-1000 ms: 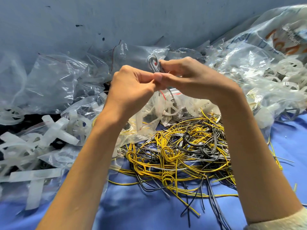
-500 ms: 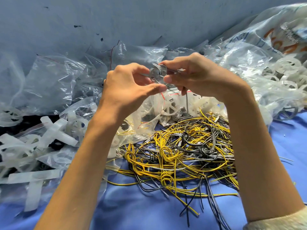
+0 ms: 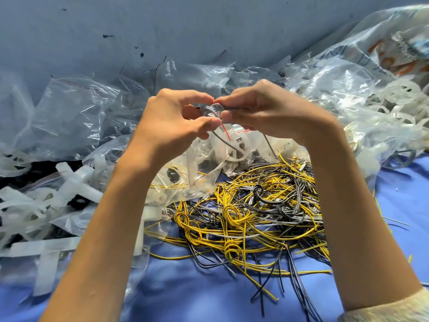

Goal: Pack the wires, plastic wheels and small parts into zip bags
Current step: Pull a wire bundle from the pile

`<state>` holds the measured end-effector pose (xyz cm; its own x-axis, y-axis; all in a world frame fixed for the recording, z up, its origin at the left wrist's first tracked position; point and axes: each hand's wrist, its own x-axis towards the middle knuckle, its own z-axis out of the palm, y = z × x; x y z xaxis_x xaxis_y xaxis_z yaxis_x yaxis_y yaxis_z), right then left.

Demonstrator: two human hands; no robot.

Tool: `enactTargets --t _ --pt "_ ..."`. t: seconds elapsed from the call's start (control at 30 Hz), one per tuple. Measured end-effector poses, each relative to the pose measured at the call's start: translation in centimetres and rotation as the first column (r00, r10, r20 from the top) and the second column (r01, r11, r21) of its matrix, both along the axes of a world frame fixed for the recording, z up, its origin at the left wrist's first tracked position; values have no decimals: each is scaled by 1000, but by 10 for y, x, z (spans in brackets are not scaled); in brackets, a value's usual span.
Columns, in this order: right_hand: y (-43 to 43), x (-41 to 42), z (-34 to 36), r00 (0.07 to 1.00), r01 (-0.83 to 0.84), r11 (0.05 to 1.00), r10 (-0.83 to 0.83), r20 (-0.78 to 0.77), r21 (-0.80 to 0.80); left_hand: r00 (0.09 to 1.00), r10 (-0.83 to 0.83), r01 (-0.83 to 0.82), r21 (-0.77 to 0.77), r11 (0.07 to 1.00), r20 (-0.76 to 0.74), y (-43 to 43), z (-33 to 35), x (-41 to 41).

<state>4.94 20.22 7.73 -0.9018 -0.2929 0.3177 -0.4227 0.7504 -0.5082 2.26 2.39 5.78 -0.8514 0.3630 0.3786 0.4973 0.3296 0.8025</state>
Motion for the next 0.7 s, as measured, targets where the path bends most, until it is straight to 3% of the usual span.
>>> enactTargets --t 0.33,0.7 --pt "-16 5 2 997 71 960 -68 -21 272 995 101 -100 98 990 0 5 -9 -4" --pt "-23 4 -1 988 106 869 -148 49 483 981 188 -191 70 979 43 7 -7 -1"
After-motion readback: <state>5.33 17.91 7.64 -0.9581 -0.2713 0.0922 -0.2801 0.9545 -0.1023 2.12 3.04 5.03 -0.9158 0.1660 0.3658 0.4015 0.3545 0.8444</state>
